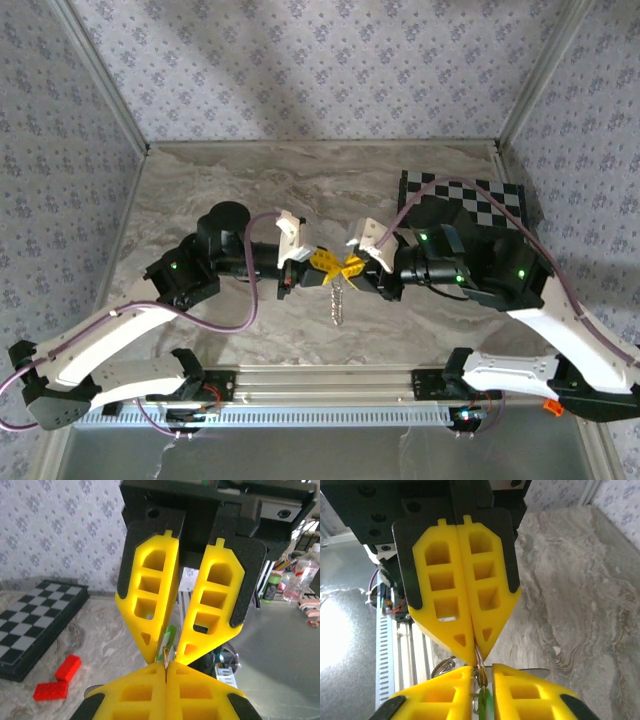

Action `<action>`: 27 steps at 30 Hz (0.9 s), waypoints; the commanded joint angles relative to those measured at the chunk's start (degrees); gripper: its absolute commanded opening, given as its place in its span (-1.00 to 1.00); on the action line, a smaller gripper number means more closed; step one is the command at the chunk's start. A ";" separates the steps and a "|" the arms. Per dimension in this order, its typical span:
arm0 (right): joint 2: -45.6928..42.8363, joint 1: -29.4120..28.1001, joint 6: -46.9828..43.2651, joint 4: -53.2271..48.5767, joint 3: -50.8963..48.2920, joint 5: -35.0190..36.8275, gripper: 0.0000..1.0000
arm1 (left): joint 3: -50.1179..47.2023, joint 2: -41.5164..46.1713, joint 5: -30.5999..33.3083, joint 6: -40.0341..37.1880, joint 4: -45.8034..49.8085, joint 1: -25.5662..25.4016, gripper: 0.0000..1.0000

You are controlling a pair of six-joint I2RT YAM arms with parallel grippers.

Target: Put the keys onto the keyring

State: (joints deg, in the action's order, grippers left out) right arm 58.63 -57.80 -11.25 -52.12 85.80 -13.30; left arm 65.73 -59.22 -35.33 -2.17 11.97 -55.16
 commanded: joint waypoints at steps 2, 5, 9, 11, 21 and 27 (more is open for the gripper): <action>-4.23 -0.25 3.63 8.04 -3.53 1.38 -0.54 | -2.03 1.48 -1.73 5.62 -16.18 -0.30 -1.00; -5.17 -0.13 3.86 8.44 -4.15 1.76 -0.55 | -2.61 1.39 -3.00 7.11 -18.63 -0.30 -1.00; -6.58 -0.03 3.86 10.10 -5.21 2.22 -0.71 | -3.60 1.03 -4.77 9.76 -22.81 -0.30 -1.00; -7.15 -0.03 3.88 11.13 -5.73 2.63 -0.83 | -3.99 0.95 -5.42 11.20 -25.38 -0.38 -1.00; -8.45 0.01 3.86 12.48 -6.67 2.87 -0.80 | -2.03 0.02 -5.03 7.69 -18.49 -1.77 -1.00; -8.13 -0.03 3.87 13.74 -7.24 2.23 -0.73 | -1.79 -0.12 -5.62 7.56 -17.68 -1.80 -1.00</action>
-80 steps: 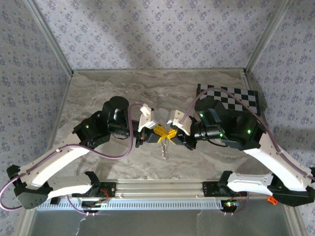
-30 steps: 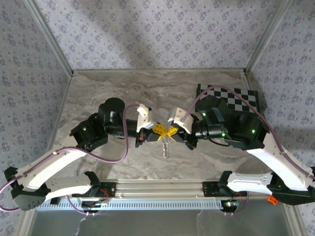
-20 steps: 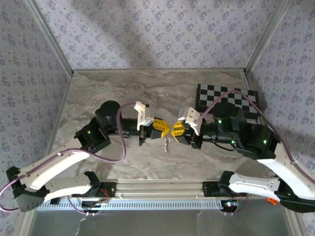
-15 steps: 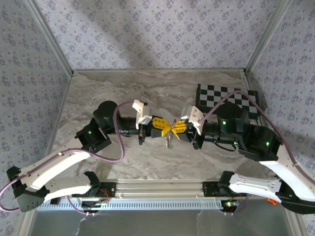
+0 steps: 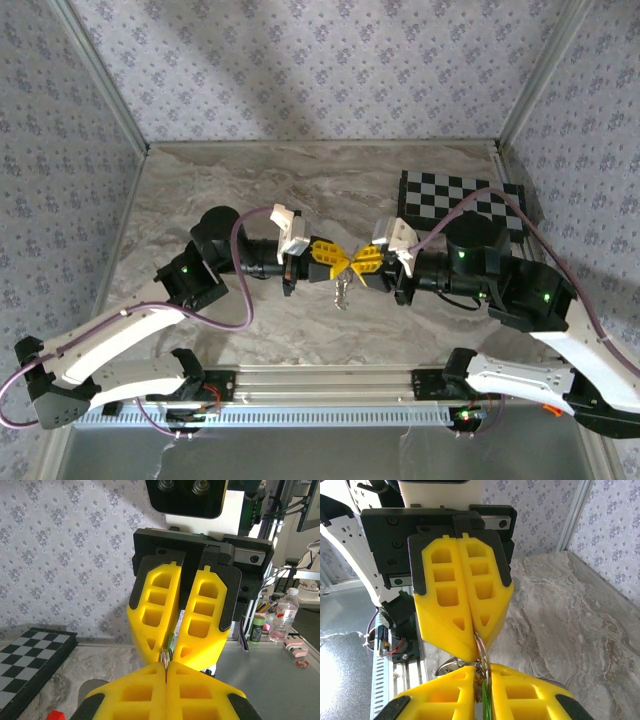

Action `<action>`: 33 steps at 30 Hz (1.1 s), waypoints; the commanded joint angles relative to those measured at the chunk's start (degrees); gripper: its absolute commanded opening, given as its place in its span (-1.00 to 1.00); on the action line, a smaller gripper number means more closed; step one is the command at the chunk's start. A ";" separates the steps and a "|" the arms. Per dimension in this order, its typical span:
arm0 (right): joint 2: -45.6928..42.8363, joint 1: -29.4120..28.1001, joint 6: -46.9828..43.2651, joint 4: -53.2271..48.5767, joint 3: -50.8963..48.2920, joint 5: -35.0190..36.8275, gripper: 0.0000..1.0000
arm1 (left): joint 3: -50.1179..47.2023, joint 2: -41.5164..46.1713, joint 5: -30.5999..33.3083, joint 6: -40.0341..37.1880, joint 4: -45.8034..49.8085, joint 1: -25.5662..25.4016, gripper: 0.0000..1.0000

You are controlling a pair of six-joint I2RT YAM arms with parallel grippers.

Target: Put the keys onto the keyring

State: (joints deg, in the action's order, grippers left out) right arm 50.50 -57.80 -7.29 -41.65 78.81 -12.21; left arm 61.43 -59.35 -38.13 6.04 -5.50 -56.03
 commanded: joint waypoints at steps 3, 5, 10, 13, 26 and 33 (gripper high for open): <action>0.35 -0.03 -0.07 3.62 -0.23 0.70 -0.82 | 2.23 -0.06 -2.99 -0.45 -0.47 -0.97 -1.00; 0.63 -0.01 0.00 3.04 -0.14 0.64 -0.91 | 2.25 -0.19 -3.17 -0.37 -0.57 -1.01 -1.00; 0.78 -0.01 0.27 2.63 -0.10 0.34 -0.83 | 2.29 -0.26 -3.49 -0.59 -0.09 -1.07 -1.00; 0.73 -0.03 0.26 2.89 -0.14 0.03 -0.71 | 2.16 -0.17 -3.53 -0.56 -0.01 -1.08 -1.00; 0.62 0.06 0.44 2.91 -0.32 0.42 -1.00 | 2.12 0.24 -3.46 -0.64 0.41 -1.05 -1.00; 2.50 -0.11 -1.82 -2.54 2.65 1.62 -1.00 | 3.83 -0.37 -0.41 -4.99 9.12 -1.06 -0.96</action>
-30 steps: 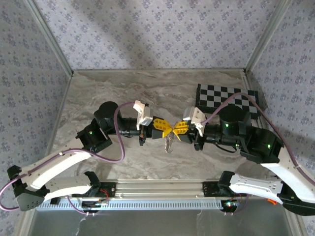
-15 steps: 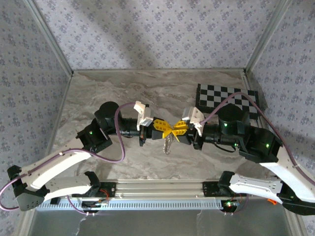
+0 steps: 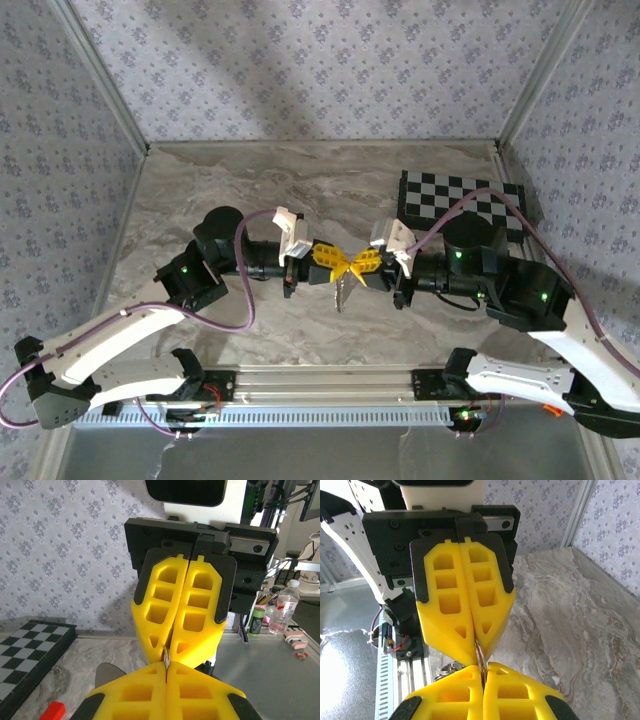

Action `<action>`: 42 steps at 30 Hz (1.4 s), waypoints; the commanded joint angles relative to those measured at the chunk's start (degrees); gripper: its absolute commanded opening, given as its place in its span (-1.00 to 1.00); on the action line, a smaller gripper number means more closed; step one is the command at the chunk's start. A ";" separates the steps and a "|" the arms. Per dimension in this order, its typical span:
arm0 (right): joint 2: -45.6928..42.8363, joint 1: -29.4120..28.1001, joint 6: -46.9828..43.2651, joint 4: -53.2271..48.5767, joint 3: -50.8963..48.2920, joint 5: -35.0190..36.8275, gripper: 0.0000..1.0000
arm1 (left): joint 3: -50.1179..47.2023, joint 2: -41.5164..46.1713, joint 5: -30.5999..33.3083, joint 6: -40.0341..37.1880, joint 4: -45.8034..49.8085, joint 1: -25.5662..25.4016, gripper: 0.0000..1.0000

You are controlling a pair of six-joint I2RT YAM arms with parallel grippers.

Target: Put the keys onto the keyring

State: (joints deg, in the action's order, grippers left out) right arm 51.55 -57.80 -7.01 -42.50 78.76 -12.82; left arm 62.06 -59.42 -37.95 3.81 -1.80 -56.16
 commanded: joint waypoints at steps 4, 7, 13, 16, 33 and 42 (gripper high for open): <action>5.45 -1.42 -4.90 -11.64 8.25 4.67 -1.00 | 5.03 -1.12 3.22 -7.46 14.44 -0.92 -0.82; 7.43 -2.01 -5.86 -16.26 11.14 4.56 -1.00 | 5.25 -1.58 4.86 -9.33 17.68 -0.95 -0.82; 10.60 -2.54 -6.53 -19.62 12.69 2.75 -1.00 | 5.35 -1.93 4.64 -9.45 18.25 -0.96 -0.90; 11.59 -2.64 -6.79 -20.50 13.16 2.19 -1.00 | 5.65 -2.06 4.08 -9.36 18.15 -0.96 -1.00; 1.94 -2.57 1.15 -1.89 1.48 1.32 -0.64 | 5.85 1.49 -0.97 -3.10 6.52 -0.97 -1.00; -1.83 -2.57 2.72 2.68 -1.11 1.79 -0.60 | 4.25 2.80 -2.42 -0.25 1.98 -0.92 -1.00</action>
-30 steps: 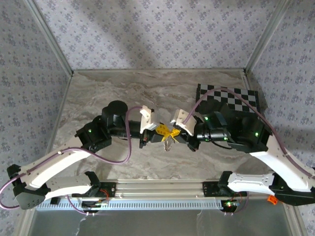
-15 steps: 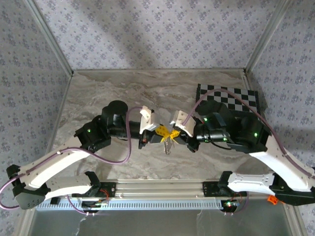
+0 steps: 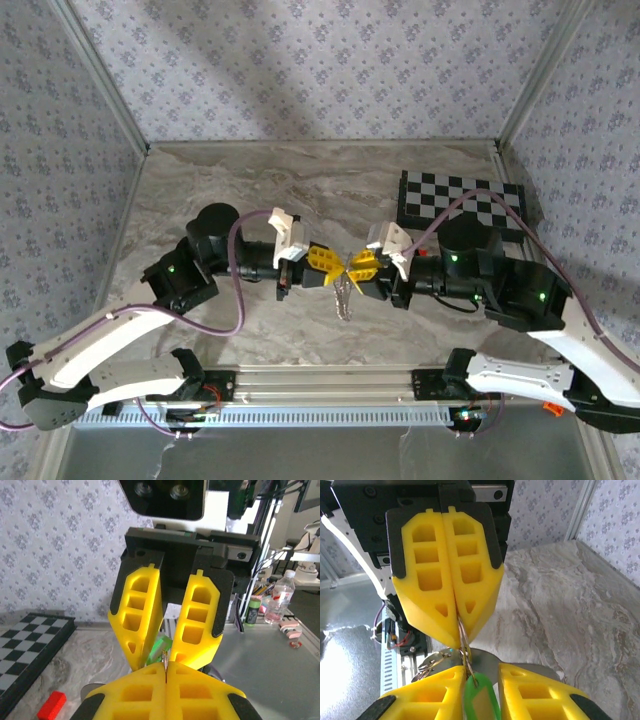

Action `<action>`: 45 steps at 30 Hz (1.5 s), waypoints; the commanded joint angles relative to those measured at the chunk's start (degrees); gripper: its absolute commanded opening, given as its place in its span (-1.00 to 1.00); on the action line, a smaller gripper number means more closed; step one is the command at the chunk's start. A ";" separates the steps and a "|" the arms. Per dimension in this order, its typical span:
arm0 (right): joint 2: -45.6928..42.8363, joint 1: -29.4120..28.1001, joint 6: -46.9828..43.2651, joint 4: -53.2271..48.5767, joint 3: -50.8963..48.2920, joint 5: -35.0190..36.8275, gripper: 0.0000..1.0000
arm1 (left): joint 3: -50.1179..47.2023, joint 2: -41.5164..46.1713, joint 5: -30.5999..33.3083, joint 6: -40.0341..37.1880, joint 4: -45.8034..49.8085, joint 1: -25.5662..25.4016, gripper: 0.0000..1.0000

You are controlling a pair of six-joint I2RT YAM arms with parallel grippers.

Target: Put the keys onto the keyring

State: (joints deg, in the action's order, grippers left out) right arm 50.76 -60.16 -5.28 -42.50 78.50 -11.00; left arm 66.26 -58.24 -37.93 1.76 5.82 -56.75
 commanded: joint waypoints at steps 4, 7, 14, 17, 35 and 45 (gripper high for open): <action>-1.29 -0.21 0.80 3.40 -1.29 -2.48 -0.66 | -0.49 1.54 -2.58 2.49 -6.51 -0.37 -1.00; -0.88 -0.46 0.54 2.34 -0.72 -3.47 -0.55 | -0.93 1.63 -2.59 3.05 -7.13 -0.51 -1.00; -1.46 -1.10 0.49 3.55 -1.02 -5.03 -0.36 | -1.21 1.45 -2.44 3.24 -7.75 -0.99 -1.00; -0.40 -1.68 0.27 1.69 0.16 -4.14 -0.36 | -1.25 1.39 -2.39 3.31 -7.84 -1.03 -1.00; -2.62 -2.50 -0.70 3.69 -0.01 -1.82 -0.38 | -1.18 1.00 -3.20 3.41 -7.32 -1.43 -1.00; -1.83 -2.51 -0.72 5.28 -0.45 -1.83 -0.48 | -0.72 0.48 -4.68 3.28 -6.85 -1.78 -1.00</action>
State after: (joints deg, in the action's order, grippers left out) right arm 49.06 -62.30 -5.39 -38.79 77.41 -13.67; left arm 64.64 -57.87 -40.75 4.62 1.34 -58.15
